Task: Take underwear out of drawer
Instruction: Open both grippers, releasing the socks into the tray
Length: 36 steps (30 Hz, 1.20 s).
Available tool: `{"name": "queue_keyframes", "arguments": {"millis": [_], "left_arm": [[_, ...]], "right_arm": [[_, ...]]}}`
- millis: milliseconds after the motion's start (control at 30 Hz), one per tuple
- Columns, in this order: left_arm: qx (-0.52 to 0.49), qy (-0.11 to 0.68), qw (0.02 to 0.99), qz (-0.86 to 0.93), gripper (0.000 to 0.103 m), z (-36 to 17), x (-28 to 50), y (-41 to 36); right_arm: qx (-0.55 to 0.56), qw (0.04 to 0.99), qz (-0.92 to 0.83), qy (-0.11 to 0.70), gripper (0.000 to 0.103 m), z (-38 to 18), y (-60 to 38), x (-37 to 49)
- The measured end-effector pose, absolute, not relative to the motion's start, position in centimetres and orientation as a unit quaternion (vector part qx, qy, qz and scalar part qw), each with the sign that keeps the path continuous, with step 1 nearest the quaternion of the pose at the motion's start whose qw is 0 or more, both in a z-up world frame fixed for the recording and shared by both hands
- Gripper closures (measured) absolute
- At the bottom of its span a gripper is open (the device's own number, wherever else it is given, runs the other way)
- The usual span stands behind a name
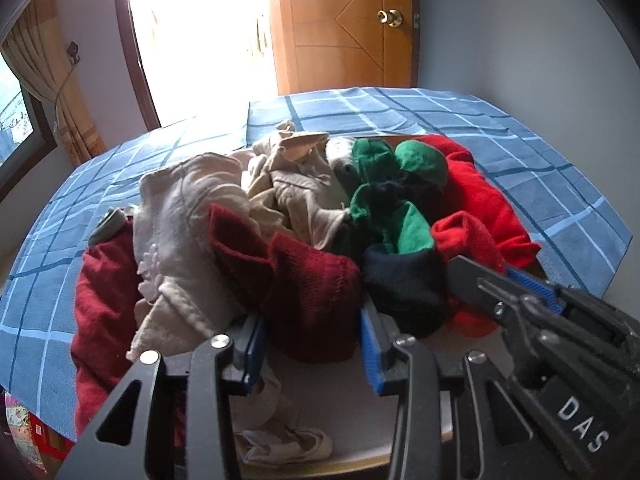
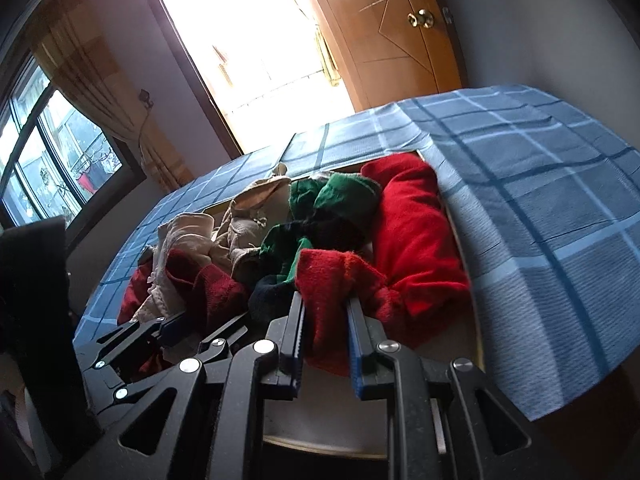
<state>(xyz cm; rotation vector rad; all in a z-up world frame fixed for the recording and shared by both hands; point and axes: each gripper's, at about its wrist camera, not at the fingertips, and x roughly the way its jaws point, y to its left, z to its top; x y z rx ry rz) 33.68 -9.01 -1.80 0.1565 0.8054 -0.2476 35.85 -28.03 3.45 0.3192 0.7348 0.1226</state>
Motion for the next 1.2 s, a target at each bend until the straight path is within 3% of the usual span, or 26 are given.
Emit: {"name": "queue_keyframes", "arguments": {"millis": [900,1100,1200], "left_arm": [[0.068,0.369,0.924,-0.079,0.060,-3.0,34.0,-9.6],[0.071,0.378,0.920,-0.082,0.051,-2.5,33.9,-9.4],[0.070,0.380,0.918,-0.090,0.039,-2.1,33.5,-9.4]], "right_arm": [[0.149,0.917,0.066,0.365,0.082,1.9,-27.4,37.7],[0.167,0.912,0.087,0.366,0.076,2.0,-28.1,37.8],[0.193,0.907,0.102,0.360,0.071,2.1,-28.8,37.5]]}}
